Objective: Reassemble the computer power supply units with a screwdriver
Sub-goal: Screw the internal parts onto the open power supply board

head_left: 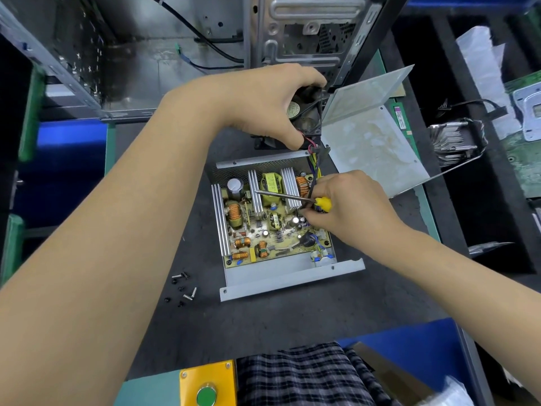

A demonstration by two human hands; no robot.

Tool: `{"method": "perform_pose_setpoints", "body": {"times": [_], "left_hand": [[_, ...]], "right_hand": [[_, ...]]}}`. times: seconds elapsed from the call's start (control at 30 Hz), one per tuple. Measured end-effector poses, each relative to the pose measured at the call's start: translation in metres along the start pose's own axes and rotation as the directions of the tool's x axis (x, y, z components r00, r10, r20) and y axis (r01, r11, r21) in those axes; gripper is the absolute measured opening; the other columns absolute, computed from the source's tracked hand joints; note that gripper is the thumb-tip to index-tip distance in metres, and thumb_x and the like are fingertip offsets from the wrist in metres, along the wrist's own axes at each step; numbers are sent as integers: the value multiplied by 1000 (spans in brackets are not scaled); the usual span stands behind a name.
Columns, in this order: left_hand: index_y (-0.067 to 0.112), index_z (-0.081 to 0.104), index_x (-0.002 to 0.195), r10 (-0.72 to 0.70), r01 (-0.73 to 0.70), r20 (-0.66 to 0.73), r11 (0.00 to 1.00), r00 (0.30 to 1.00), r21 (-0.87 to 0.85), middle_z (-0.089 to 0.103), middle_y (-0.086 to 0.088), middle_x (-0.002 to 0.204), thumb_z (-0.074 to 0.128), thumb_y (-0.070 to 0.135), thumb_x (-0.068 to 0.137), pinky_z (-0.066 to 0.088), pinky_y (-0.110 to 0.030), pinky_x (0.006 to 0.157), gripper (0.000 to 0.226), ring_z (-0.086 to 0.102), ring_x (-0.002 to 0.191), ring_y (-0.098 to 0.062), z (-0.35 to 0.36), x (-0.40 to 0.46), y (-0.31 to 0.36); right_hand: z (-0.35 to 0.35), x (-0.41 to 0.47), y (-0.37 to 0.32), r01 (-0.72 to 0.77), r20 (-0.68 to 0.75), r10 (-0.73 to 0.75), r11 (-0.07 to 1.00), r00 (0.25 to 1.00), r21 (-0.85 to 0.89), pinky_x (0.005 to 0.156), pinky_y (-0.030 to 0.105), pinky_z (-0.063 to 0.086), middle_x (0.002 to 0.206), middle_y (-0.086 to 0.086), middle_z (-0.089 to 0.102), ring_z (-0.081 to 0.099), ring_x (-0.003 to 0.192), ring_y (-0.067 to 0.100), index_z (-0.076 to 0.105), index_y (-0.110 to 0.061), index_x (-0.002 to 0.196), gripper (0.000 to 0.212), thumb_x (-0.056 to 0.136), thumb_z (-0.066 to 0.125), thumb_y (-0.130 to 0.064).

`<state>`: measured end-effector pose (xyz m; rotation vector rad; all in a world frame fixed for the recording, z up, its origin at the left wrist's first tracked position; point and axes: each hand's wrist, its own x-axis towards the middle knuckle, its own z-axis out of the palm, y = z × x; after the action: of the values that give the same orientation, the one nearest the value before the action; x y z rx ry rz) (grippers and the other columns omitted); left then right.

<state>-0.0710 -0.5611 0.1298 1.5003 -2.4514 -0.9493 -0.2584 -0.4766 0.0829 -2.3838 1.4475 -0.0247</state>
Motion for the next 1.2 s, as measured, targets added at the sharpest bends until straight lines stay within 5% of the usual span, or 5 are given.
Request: {"method": "perform_pose_setpoints", "body": {"times": [0.2,0.37,0.53,0.67,1.2], "left_hand": [[18,32,150,7,-11,-100,999,995,-48,41,5,149,78,29,77,27,-14,102,87,38,132,-9,-5,-5,1],[19,39,146,4,-21,-198,996,980,-86,47,6,141,82,41,72,29,-12,102,89,42,126,-6,-7,-13,0],[19,39,146,-39,5,-284,993,958,-120,46,1,139,82,43,69,25,4,91,91,42,122,-3,-4,-21,-3],[19,40,146,-38,19,-345,998,938,-60,46,-3,135,85,48,66,27,-6,95,96,39,118,-3,-3,-30,1],[27,57,123,-274,243,-373,961,886,-129,35,16,92,64,79,40,33,-11,71,98,40,92,-11,-1,-82,18]], "right_hand": [[-18,-2,8,-99,-24,112,949,993,299,65,35,52,69,-3,66,57,66,15,72,-28,77,2,79,72,-27],[-28,0,11,-191,29,200,871,979,453,38,10,34,38,-15,53,49,33,6,71,-21,76,10,84,72,-27],[-27,4,10,-222,12,235,898,972,379,52,28,50,52,7,60,59,51,21,70,-7,75,29,84,70,-35],[-27,4,9,-190,-12,204,929,979,316,64,39,52,64,16,62,57,62,24,67,-2,75,35,84,69,-36],[-54,5,14,-75,130,19,894,991,442,46,14,36,43,-17,50,46,44,2,71,-23,71,9,79,75,-26]]}}
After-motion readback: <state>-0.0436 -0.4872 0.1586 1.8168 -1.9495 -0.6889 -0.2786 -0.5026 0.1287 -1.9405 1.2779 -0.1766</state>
